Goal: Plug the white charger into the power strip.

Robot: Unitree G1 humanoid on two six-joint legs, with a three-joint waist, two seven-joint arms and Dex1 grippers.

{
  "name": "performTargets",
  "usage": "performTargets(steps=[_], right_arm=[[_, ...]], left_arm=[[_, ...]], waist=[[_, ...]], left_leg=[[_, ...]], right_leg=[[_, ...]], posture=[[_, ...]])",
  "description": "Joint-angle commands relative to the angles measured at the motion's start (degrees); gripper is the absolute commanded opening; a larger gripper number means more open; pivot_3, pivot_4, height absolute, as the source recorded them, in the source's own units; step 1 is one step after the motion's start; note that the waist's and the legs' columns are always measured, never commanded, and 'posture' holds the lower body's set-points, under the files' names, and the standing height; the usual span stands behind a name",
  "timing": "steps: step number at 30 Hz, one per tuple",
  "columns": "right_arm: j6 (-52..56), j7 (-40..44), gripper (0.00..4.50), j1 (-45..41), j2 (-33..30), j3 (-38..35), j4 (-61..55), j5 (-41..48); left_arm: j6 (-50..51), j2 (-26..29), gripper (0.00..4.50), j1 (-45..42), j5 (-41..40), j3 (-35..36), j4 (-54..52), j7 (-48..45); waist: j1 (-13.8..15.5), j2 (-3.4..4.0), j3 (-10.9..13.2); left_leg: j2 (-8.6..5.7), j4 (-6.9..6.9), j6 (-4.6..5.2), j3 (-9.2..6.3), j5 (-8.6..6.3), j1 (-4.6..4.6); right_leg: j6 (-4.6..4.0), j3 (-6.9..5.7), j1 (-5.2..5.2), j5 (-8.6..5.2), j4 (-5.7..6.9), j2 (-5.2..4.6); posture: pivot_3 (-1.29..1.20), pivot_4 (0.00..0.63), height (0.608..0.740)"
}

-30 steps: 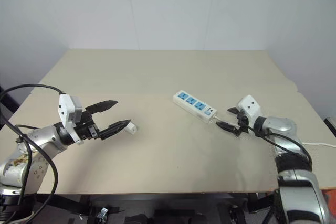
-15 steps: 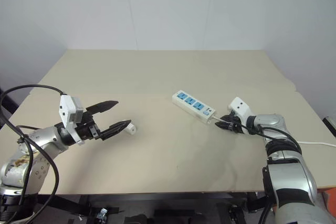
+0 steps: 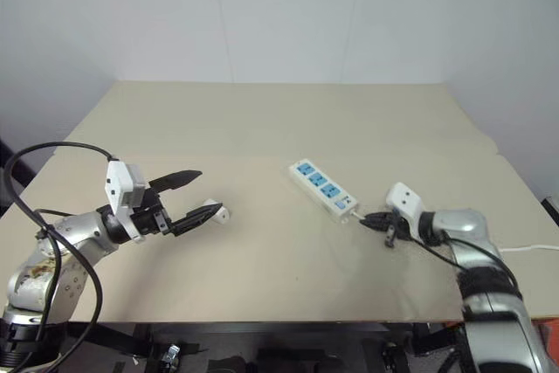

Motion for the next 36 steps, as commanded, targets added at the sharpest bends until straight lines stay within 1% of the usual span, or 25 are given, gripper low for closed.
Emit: performTargets(steps=[1, 5, 10, 16, 17, 18, 22, 24, 26, 31, 36], right_arm=[[3.7, -0.4, 0.02, 5.0, -2.5, -2.8, -9.4, 2.9], [6.9, -4.6, 0.02, 7.8, -1.5, -4.8, -13.4, 4.7], [7.0, -7.5, 1.74, 10.1, -0.4, -7.2, -16.7, 7.5], [8.3, -9.8, 3.95, 14.6, 1.2, -11.4, -23.2, 13.1], [8.7, -9.7, 4.39, 15.6, 1.5, -12.2, -24.3, 14.3], [8.9, -9.7, 4.45, 16.5, 1.7, -12.7, -25.2, 15.2], [9.6, -11.4, 4.45, 18.5, 3.8, -14.3, -28.0, 18.6], [7.2, -14.6, 4.45, 18.2, 6.1, -13.9, -28.0, 16.9], [6.3, -16.1, 4.45, 17.3, 7.7, -12.6, -26.4, 15.5], [5.4, -15.2, 4.45, 15.2, 9.7, -10.5, -23.7, 14.9], [4.0, -14.7, 4.45, 12.9, 10.1, -9.6, -19.5, 14.1]], left_arm=[[-1.0, 0.3, 4.5, -0.5, -0.6, 0.7, -0.7, -0.6], [-1.1, -0.2, 4.5, -1.3, -0.3, -0.3, -0.1, -1.0], [-1.1, -0.1, 4.5, -2.1, -0.3, -0.3, 0.6, -1.5], [-1.0, 0.2, 4.5, -1.5, -0.4, 0.3, 0.4, -1.7], [-0.9, 0.2, 4.5, -1.5, -0.4, 0.3, 0.4, -1.7], [-0.9, 0.3, 4.5, -1.5, -0.4, 0.3, 0.4, -1.7], [-0.7, 0.5, 4.5, -1.7, -0.6, 0.4, 0.6, -1.8], [-0.6, 0.5, 4.5, -1.8, -0.6, 0.3, 0.7, -2.0], [-0.6, 0.4, 4.5, -2.0, -0.4, 0.0, 0.9, -2.1], [-0.6, 0.6, 4.5, -2.2, -0.2, -0.3, 1.1, -2.5], [-0.4, 0.8, 4.5, -1.9, -0.4, 0.2, 0.6, -2.4]], waist=[[-0.1, 0.0, 0.0], [-0.5, 0.0, 0.0], [-0.3, 0.0, 0.0], [-0.1, 0.0, 0.0], [-0.1, 0.0, 0.0], [-0.1, 0.0, 0.0], [-0.2, 0.0, 0.0], [-0.4, 0.0, 0.0], [-0.4, 0.0, 0.0], [-0.3, 0.0, 0.0], [-0.2, 0.0, 0.0]], left_leg=[[0.0, 0.01, 0.0, 0.0, 0.0, 0.01], [0.02, 0.01, -0.04, 0.01, 0.02, 0.17], [0.0, 0.0, -0.04, 0.01, 0.03, 0.16], [0.01, 0.0, -0.03, -0.01, 0.02, 0.09], [0.02, 0.0, -0.03, -0.02, 0.02, 0.09], [0.02, 0.0, -0.03, -0.02, 0.02, 0.1], [0.02, 0.0, -0.03, -0.02, 0.02, 0.13], [0.02, 0.0, -0.03, -0.02, 0.02, 0.16], [0.03, -0.01, -0.03, -0.02, 0.02, 0.17], [0.01, -0.01, -0.03, -0.02, 0.02, 0.14], [0.01, -0.01, -0.03, -0.02, 0.02, 0.13]], right_leg=[[0.0, 0.01, 0.01, 0.0, 0.01, 0.0], [-0.02, 0.05, 0.08, 0.02, 0.08, 0.06], [-0.02, 0.05, 0.08, 0.02, 0.03, 0.11], [-0.01, 0.02, 0.07, 0.02, -0.02, 0.09], [-0.01, 0.02, 0.07, 0.02, -0.01, 0.09], [-0.01, 0.02, 0.08, 0.02, 0.0, 0.09], [-0.01, 0.02, 0.11, 0.02, 0.0, 0.1], [-0.01, 0.05, 0.11, 0.02, 0.01, 0.11], [-0.01, 0.04, 0.11, 0.02, 0.02, 0.14], [-0.01, 0.05, 0.09, 0.02, 0.0, 0.14], [-0.01, 0.04, 0.07, 0.02, 0.0, 0.14]], posture=[[0.0, 0.15, 0.74], [0.0, 0.15, 0.74], [0.0, 0.15, 0.74], [0.0, 0.15, 0.74], [0.0, 0.15, 0.74], [0.0, 0.15, 0.74], [0.0, 0.15, 0.74], [0.0, 0.15, 0.74], [0.0, 0.15, 0.74], [0.0, 0.15, 0.74], [0.0, 0.15, 0.74]])
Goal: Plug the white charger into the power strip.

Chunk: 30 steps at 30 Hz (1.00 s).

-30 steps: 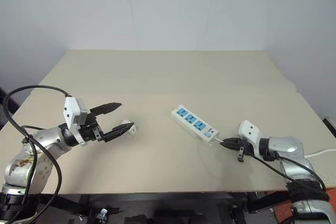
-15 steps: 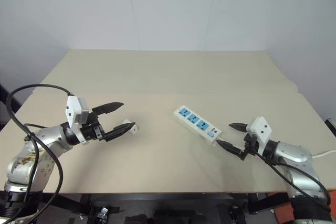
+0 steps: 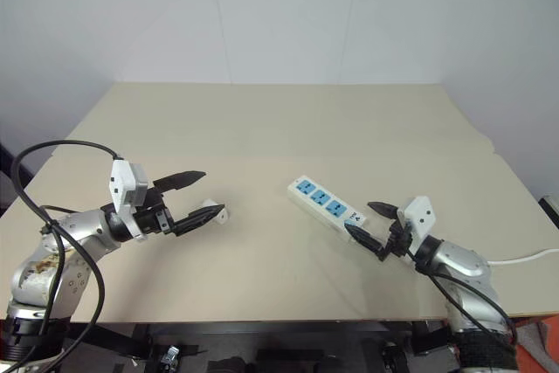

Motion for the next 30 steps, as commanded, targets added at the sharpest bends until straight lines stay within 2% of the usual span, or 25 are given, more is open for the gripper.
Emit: performTargets(steps=[1, 10, 30], right_arm=[[-2.0, 0.9, 4.45, -1.9, -0.2, 0.1, 2.2, -0.4], [1.0, 4.3, 4.45, -2.7, 0.2, 0.4, 4.4, 2.2], [-4.3, 1.1, 4.45, -4.3, 3.4, 2.6, 11.5, -2.5]], left_arm=[[-0.4, 0.9, 4.5, -0.3, -0.5, 1.1, -1.4, -0.1], [0.1, 0.9, 4.5, 0.2, -0.9, 1.2, -2.3, 0.2], [-0.1, 0.4, 4.5, 0.0, -0.6, 0.7, -1.9, 0.5]], waist=[[0.0, 0.0, 0.0], [0.0, 0.0, 0.0], [-0.1, 0.0, 0.0]], left_leg=[[0.0, 0.0, 0.0, 0.0, 0.0, 0.0], [0.01, -0.01, 0.0, 0.01, 0.0, 0.01], [0.01, -0.01, 0.0, 0.0, 0.0, 0.02]], right_leg=[[0.0, 0.0, 0.0, 0.0, 0.0, 0.0], [0.0, 0.01, 0.01, 0.0, 0.0, 0.0], [0.0, 0.0, 0.0, 0.0, 0.01, 0.0]], posture=[[0.0, 0.15, 0.74], [0.0, 0.15, 0.74], [0.0, 0.15, 0.74]])
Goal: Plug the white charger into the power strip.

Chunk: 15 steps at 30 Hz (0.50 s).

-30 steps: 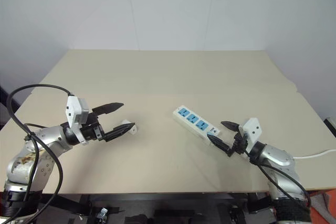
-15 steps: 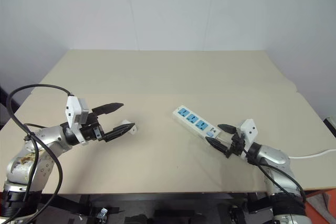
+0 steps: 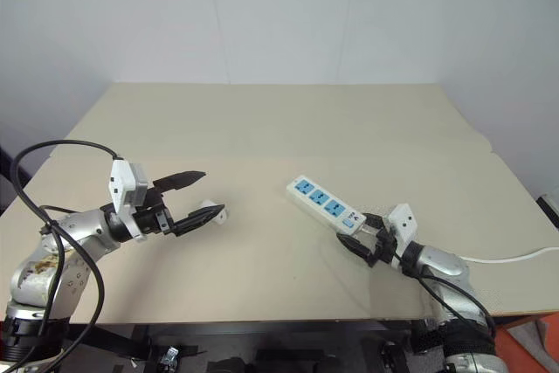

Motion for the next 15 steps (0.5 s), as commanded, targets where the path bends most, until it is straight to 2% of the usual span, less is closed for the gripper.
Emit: performTargets(steps=[1, 3, 7, 15], right_arm=[[-2.0, -1.0, 4.45, -1.0, 0.8, -0.8, 1.3, -0.1], [-2.8, -0.9, 4.29, -1.3, 0.9, -0.7, 2.2, -0.3], [-4.0, 0.4, 3.41, -1.2, 1.0, 0.0, 3.3, -0.4], [-7.0, 5.4, 3.41, -1.7, -0.1, 1.4, 4.0, -1.2]], left_arm=[[-0.4, 0.3, 4.5, -0.1, -0.6, 0.6, -1.5, 0.1], [-0.5, 0.2, 4.5, -0.2, -0.5, 0.5, -1.4, 0.1], [-0.7, 0.2, 4.5, -0.2, -0.4, 0.6, -1.2, 0.1], [-0.7, 0.5, 4.5, -2.3, -0.7, -0.1, -0.3, -1.1]], waist=[[0.0, 0.0, 0.0], [-0.1, 0.0, 0.0], [-0.1, 0.0, 0.0], [-0.1, 0.0, 0.0]], left_leg=[[0.0, 0.0, 0.0, 0.0, 0.0, 0.0], [0.0, 0.0, 0.0, 0.0, 0.0, 0.01], [0.0, 0.0, 0.0, 0.0, 0.0, 0.11], [0.0, -0.04, 0.0, 0.0, 0.0, 0.14]], right_leg=[[0.0, 0.0, 0.0, 0.0, 0.0, 0.0], [0.0, 0.01, 0.01, 0.0, 0.0, 0.0], [0.0, 0.0, 0.12, 0.0, 0.0, 0.0], [0.0, 0.0, 0.15, 0.0, -0.03, 0.0]], posture=[[0.0, 0.15, 0.74], [0.0, 0.15, 0.74], [0.0, 0.15, 0.74], [0.0, 0.15, 0.74]])
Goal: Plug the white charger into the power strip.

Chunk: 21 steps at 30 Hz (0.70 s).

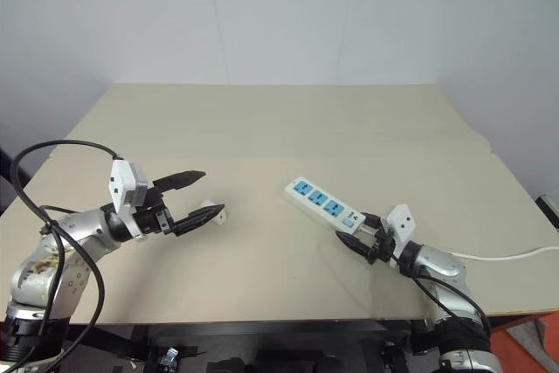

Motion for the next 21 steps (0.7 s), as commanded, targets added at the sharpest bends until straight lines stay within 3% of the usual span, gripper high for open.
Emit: performTargets(steps=[1, 8, 15, 21], right_arm=[[-2.0, 5.8, 3.41, -1.4, -1.2, 1.8, 0.9, 0.0], [-1.2, 22.0, 3.41, -6.7, -4.3, 7.3, 0.7, 0.8], [0.2, 30.9, 3.41, -13.7, -5.5, 14.7, 4.7, -4.0], [1.3, 29.3, 3.41, -16.6, -4.6, 17.6, 9.5, -7.8]], left_arm=[[-1.3, 1.6, 4.5, -3.6, 0.1, -0.7, 0.7, -2.8], [-6.5, 7.9, 4.5, -17.8, 5.5, -5.1, 14.7, -14.4], [-24.2, 12.8, 4.5, -38.4, 16.1, -17.2, 39.9, -38.9], [-45.1, 18.1, 4.5, -57.9, 17.6, -48.5, 55.1, -41.3]], waist=[[0.0, 0.0, 0.0], [-0.3, 0.0, 0.0], [-0.2, 0.0, 0.1], [-0.4, -0.1, 0.1]], left_leg=[[-0.01, 0.0, 0.0, 0.0, 0.0, 0.0], [-0.06, -0.02, 0.0, 0.03, 0.0, 0.01], [-0.06, -0.01, -0.02, 0.16, 0.02, -0.14], [-0.04, 0.04, -0.01, 0.22, 0.01, -0.31]], right_leg=[[0.0, 0.0, 0.0, 0.0, 0.0, 0.0], [0.01, 0.0, -0.02, 0.0, -0.02, 0.1], [0.01, -0.02, -0.21, -0.01, 0.0, 0.16], [0.02, 0.07, -0.4, -0.01, 0.05, 0.17]], posture=[[0.0, 0.15, 0.74], [0.0, 0.15, 0.74], [0.0, 0.15, 0.74], [0.0, 0.15, 0.74]])
